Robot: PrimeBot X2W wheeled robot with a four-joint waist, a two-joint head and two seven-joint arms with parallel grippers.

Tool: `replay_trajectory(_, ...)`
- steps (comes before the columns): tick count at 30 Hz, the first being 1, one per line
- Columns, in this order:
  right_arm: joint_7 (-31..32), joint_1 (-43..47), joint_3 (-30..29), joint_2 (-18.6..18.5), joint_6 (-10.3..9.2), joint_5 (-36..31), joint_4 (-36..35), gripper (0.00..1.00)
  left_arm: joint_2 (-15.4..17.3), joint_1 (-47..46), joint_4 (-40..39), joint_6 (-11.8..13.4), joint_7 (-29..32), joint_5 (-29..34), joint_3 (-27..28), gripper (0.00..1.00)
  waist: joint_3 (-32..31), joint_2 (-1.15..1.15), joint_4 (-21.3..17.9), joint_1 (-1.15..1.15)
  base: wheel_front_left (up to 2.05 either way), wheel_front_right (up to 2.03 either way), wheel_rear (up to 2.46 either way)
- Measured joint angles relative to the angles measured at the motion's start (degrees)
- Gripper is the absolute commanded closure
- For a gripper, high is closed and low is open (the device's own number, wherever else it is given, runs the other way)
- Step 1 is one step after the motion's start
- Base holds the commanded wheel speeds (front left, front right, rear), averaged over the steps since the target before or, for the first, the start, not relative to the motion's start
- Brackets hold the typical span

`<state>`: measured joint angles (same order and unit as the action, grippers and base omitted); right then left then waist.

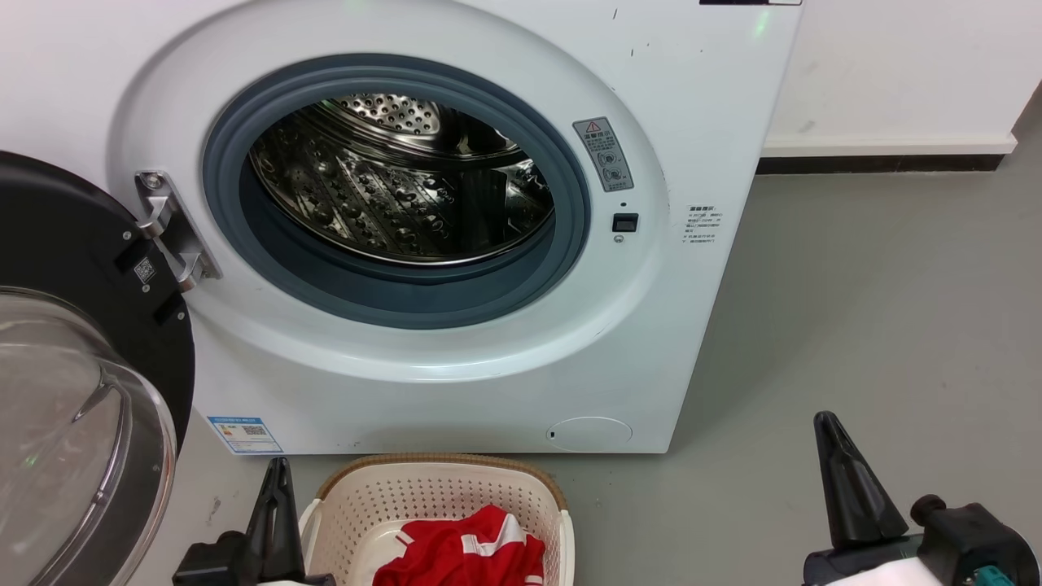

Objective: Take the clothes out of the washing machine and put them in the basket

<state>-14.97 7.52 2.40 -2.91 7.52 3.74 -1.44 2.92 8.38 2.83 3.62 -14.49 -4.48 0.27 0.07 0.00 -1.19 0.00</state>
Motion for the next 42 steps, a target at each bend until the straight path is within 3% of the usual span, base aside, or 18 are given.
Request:
replay_trajectory(21, 4.31, -2.60, -0.44, -1.04, 0.00, 25.07, 4.08, 1.00, 0.19, -3.09, 3.12, -2.76, 5.12, -23.88, 0.83, 1.00, 0.02, 0.00, 0.21, 0.00, 0.00, 0.00, 0.00)
replay_trajectory(42, 8.04, -5.49, -1.54, -1.67, -0.01, 44.36, 7.28, 1.00, 0.36, -6.17, 5.41, -5.13, 9.31, -42.47, 1.97, 1.00, 0.04, 0.00, 0.40, 0.00, 0.00, 0.00, 0.00)
